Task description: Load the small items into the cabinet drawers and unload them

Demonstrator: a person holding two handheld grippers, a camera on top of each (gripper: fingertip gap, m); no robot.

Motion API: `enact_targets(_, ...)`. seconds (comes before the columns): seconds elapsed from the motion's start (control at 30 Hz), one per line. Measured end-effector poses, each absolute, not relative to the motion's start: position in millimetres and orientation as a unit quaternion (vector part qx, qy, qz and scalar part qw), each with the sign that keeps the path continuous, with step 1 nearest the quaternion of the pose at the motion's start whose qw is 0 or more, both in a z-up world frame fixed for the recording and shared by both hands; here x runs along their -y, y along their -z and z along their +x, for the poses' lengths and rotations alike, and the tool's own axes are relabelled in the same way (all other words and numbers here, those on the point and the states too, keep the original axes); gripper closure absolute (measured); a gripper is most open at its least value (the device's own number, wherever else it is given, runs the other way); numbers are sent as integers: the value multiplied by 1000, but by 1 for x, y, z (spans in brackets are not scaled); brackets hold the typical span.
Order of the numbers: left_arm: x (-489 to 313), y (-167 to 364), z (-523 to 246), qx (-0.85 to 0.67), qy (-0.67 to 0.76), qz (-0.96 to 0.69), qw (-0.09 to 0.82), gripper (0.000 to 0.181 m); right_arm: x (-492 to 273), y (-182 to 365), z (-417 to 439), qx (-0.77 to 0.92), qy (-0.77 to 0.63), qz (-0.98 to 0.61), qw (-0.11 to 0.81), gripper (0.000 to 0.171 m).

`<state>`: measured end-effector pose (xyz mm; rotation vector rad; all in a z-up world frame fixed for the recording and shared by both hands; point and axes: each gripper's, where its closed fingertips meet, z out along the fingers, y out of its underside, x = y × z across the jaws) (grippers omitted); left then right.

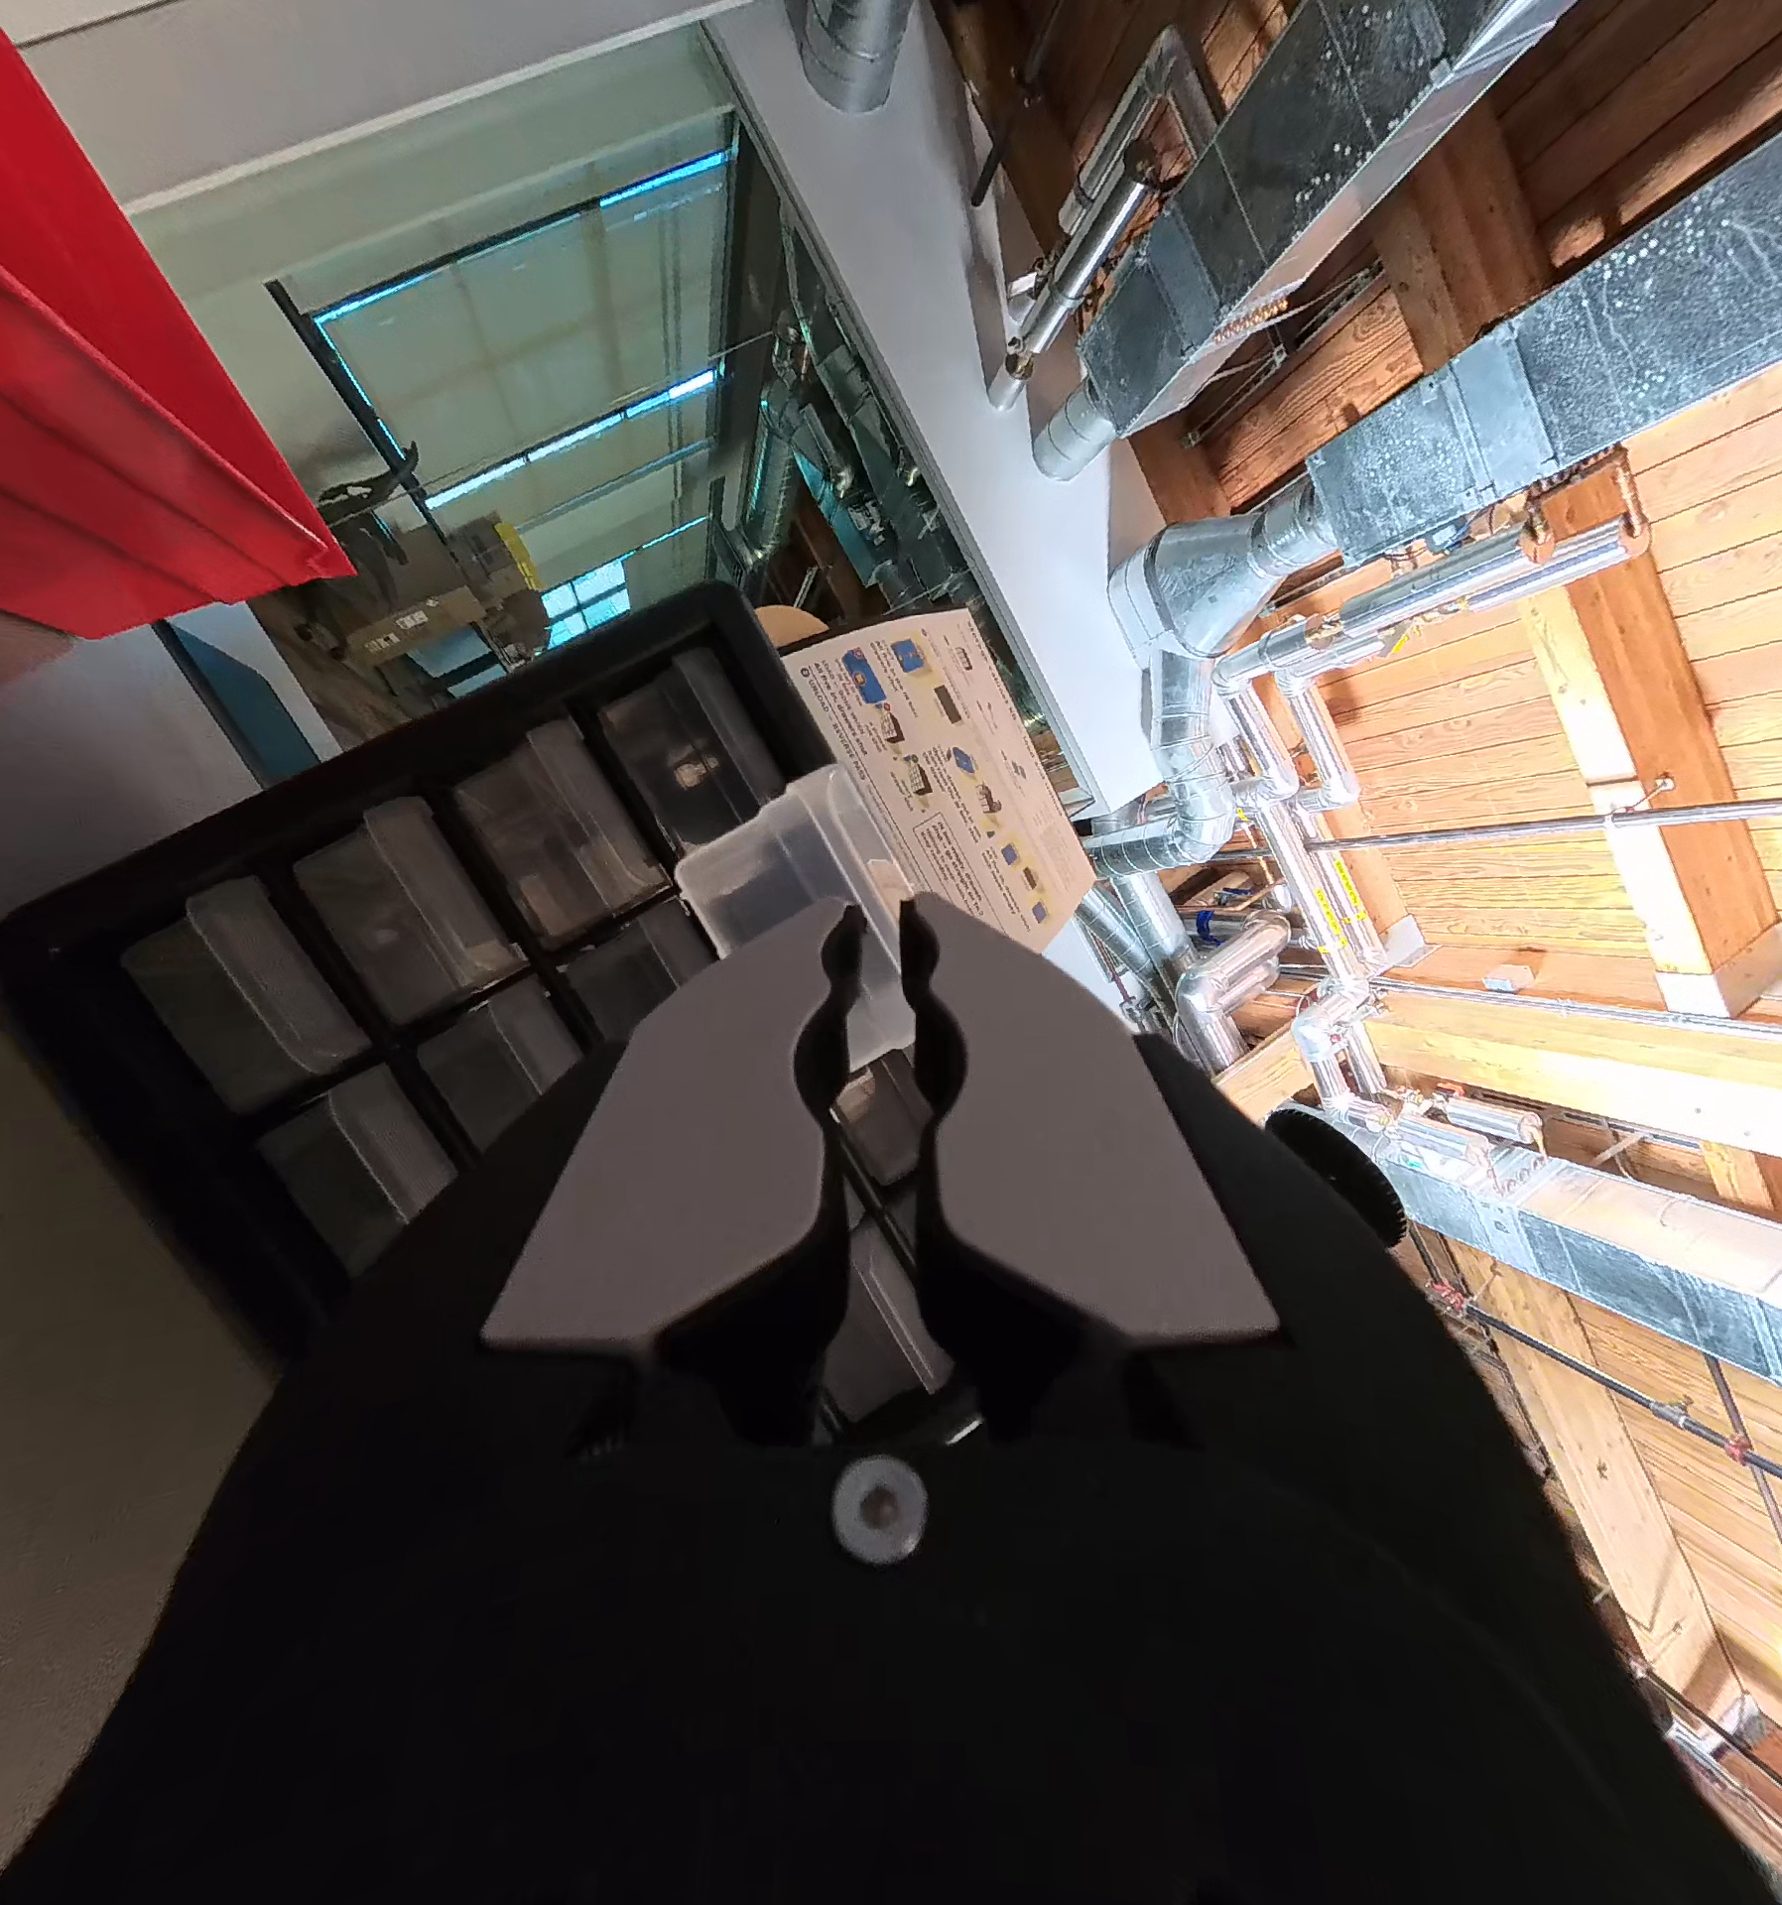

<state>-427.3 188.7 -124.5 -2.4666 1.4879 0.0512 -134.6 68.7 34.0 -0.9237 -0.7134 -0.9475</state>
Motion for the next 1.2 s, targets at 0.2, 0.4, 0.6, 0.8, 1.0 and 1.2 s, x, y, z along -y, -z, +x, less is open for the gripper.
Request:
enact_targets(0.2,-180,78,-409,-505,40,-843,179,163,-70,-33,-132,322,430,-423,730,163)
enact_targets(0.4,-135,-31,-331,-561,143,-773,259,163,-69,-33,-131,316,429,-427,730,163)
enact_targets(0.6,-89,-95,-219,-672,139,-669,285,163,-68,-34,-130,316,427,-425,733,163)
enact_targets(0.8,-85,-76,-140,-727,109,-637,230,163,-58,-35,-135,320,419,-420,739,164)
enact_targets(1.0,-99,-45,-122,-762,31,-623,172,163,-58,-33,-137,327,412,-419,740,164)
enact_targets(1.2,-107,-19,-122,-788,-3,-604,120,163,-57,-36,-134,323,404,-421,745,164)
